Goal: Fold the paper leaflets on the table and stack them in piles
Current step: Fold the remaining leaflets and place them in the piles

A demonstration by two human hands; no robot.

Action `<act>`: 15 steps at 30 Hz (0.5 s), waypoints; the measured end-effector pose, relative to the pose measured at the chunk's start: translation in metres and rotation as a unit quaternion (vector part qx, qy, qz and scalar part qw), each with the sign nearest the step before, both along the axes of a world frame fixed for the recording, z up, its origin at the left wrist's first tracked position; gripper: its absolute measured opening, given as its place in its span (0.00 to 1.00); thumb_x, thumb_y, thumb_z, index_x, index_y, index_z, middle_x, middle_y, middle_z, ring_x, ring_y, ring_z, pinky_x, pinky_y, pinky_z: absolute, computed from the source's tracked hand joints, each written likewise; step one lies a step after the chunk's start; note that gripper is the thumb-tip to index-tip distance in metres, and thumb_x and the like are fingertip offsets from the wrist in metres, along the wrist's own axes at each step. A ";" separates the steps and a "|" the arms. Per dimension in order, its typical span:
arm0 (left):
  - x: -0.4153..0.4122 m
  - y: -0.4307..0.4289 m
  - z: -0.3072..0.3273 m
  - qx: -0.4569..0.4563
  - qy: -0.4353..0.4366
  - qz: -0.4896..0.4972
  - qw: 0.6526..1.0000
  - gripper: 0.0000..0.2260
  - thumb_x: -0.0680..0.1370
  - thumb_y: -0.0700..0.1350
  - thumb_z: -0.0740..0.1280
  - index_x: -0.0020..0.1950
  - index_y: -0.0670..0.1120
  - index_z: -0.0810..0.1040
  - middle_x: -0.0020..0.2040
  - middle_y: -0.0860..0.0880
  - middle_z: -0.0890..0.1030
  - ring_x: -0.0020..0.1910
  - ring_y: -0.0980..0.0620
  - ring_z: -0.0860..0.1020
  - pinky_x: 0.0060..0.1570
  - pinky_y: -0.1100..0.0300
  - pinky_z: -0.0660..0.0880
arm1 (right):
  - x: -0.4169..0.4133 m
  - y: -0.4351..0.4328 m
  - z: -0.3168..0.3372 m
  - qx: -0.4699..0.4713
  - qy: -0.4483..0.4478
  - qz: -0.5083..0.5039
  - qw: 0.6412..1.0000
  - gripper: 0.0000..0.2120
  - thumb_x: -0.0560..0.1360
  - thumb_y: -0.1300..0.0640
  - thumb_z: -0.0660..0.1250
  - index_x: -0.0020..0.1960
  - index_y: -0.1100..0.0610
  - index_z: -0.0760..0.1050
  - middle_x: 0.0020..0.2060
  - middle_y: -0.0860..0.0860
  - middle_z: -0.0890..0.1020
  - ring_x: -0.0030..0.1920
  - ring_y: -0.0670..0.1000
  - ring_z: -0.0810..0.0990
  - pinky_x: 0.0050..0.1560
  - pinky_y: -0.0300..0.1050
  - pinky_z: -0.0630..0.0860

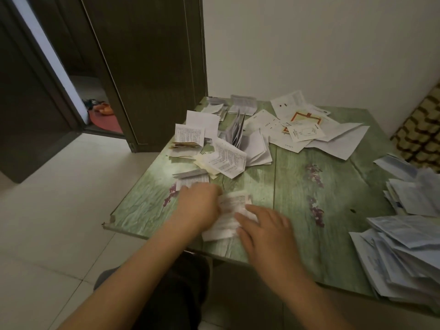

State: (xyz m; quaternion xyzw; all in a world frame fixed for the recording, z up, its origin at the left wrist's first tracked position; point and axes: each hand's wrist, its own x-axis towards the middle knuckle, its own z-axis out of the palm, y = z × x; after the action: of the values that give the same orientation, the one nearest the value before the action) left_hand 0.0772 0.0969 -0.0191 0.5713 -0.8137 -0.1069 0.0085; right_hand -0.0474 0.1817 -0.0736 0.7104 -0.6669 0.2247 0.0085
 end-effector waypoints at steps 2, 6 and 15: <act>0.007 -0.007 -0.002 -0.070 -0.050 -0.001 0.996 0.06 0.78 0.43 0.62 0.53 0.48 0.75 0.56 0.48 0.77 0.60 0.46 0.72 0.59 0.51 0.65 | 0.013 -0.006 0.003 0.027 -0.006 0.006 1.000 0.19 0.72 0.48 0.54 0.51 0.49 0.81 0.51 0.50 0.82 0.51 0.53 0.80 0.48 0.50 0.77; 0.015 -0.014 -0.012 -0.151 -0.105 -0.009 0.983 0.14 0.78 0.43 0.62 0.64 0.48 0.70 0.64 0.49 0.72 0.62 0.47 0.69 0.59 0.53 0.63 | 0.016 -0.006 0.016 0.077 -0.060 0.059 0.994 0.18 0.79 0.47 0.55 0.66 0.48 0.72 0.64 0.45 0.71 0.66 0.47 0.67 0.66 0.43 0.61; -0.003 -0.017 0.017 -0.214 0.098 0.013 0.972 0.16 0.77 0.41 0.65 0.65 0.47 0.72 0.67 0.46 0.70 0.66 0.45 0.65 0.62 0.52 0.62 | -0.099 -0.016 0.145 0.105 -0.047 0.012 0.993 0.12 0.78 0.54 0.59 0.59 0.48 0.74 0.51 0.43 0.74 0.46 0.41 0.71 0.43 0.32 0.67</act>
State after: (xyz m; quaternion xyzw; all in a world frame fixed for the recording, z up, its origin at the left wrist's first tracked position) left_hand 0.0742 0.0804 -0.0018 0.5538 -0.8052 0.0145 0.2117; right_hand -0.1463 0.1661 0.0716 0.7040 -0.6779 0.1865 -0.1002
